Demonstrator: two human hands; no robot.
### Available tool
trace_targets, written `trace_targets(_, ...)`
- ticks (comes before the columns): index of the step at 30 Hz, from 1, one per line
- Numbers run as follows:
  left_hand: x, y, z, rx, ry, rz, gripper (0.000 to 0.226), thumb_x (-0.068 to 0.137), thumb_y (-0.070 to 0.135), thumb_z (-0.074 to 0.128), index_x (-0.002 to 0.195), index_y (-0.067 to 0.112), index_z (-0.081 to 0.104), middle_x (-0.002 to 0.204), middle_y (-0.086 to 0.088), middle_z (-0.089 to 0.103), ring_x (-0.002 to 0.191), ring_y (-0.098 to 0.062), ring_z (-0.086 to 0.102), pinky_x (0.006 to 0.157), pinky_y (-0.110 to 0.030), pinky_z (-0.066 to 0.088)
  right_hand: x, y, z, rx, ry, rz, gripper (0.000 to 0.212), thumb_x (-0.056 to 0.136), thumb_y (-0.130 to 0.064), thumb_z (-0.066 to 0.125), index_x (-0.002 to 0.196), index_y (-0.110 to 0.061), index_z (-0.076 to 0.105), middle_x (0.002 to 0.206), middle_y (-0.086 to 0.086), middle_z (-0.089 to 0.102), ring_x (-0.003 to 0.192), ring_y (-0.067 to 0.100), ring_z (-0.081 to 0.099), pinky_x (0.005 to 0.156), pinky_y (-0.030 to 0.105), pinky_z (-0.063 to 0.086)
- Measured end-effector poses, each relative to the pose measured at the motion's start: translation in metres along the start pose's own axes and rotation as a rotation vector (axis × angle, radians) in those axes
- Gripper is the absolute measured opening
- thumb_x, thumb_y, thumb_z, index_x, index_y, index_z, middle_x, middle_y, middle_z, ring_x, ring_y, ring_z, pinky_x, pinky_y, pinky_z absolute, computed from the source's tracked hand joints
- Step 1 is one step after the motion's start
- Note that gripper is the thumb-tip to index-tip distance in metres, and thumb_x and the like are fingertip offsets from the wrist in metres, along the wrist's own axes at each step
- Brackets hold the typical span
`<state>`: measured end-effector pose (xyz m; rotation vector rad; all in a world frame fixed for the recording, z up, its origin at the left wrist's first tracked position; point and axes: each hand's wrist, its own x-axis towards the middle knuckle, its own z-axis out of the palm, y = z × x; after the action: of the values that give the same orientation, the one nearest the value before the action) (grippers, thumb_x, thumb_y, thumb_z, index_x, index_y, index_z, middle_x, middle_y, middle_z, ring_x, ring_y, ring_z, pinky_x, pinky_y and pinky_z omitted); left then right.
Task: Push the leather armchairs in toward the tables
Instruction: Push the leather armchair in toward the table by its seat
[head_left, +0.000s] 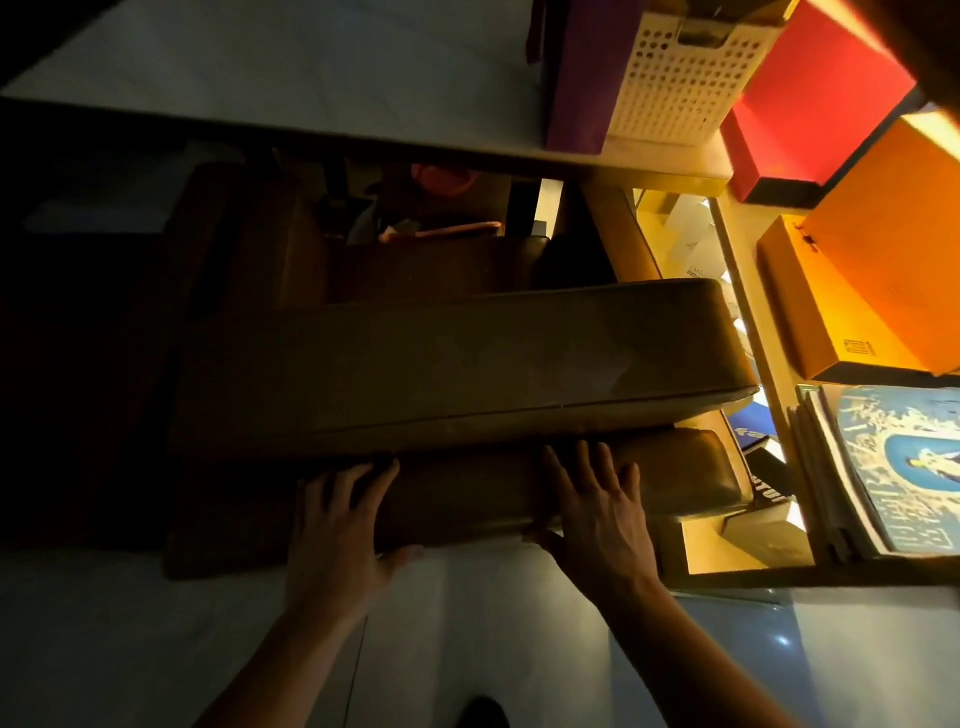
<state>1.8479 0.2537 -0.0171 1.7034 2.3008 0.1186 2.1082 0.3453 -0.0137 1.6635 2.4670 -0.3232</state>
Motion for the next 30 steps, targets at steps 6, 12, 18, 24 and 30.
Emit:
trace_targets(6,-0.01,-0.011,0.004,-0.024,0.005,0.022,0.096,0.064,0.07,0.074,0.147,0.041,0.036,0.143,0.008,0.041,0.129,-0.031,0.028,0.103,-0.057,0.042,-0.018,-0.012,0.005,0.003,-0.022,0.039,0.098,0.086,-0.07,0.051,0.157,-0.031,-0.003,0.166,0.01,0.0,0.152,0.037,-0.005,0.122,0.061,0.009)
trace_targets(12,-0.04,-0.033,0.007,-0.019,0.011,0.06,0.097,0.063,0.071,0.074,0.147,0.042,0.036,0.142,0.01,0.04,0.13,-0.029,0.022,0.103,-0.058,0.043,-0.058,-0.032,0.023,-0.035,-0.059,0.086,0.097,0.086,-0.077,0.039,0.155,-0.03,-0.011,0.166,0.012,-0.004,0.151,0.037,-0.008,0.122,0.059,0.007)
trace_targets(18,-0.07,-0.056,0.009,-0.03,-0.056,0.104,0.095,0.071,0.08,0.058,0.151,0.049,0.016,0.149,0.019,0.024,0.14,-0.023,0.012,0.118,-0.049,0.025,-0.098,-0.061,0.03,-0.073,-0.116,0.138,0.097,0.085,-0.08,0.03,0.155,-0.028,-0.013,0.166,0.015,-0.005,0.152,0.039,-0.004,0.122,0.06,0.011)
trace_targets(24,-0.071,-0.059,0.01,-0.076,-0.054,0.121,0.095,0.071,0.077,0.061,0.151,0.05,0.018,0.149,0.019,0.027,0.139,-0.021,0.013,0.121,-0.05,0.011,-0.097,-0.065,0.021,-0.12,-0.167,0.131,0.103,0.083,-0.081,0.036,0.156,-0.026,-0.011,0.166,0.016,-0.002,0.151,0.041,0.005,0.119,0.056,0.022)
trace_targets(30,-0.06,-0.058,0.015,-0.093,-0.061,0.131,0.102,0.061,0.068,0.077,0.149,0.044,0.032,0.144,0.011,0.042,0.135,-0.026,0.023,0.115,-0.056,0.028,-0.079,-0.054,0.02,-0.141,-0.278,0.116,0.104,0.084,-0.08,0.037,0.152,-0.026,-0.022,0.164,0.018,-0.012,0.151,0.042,-0.001,0.12,0.059,0.018)
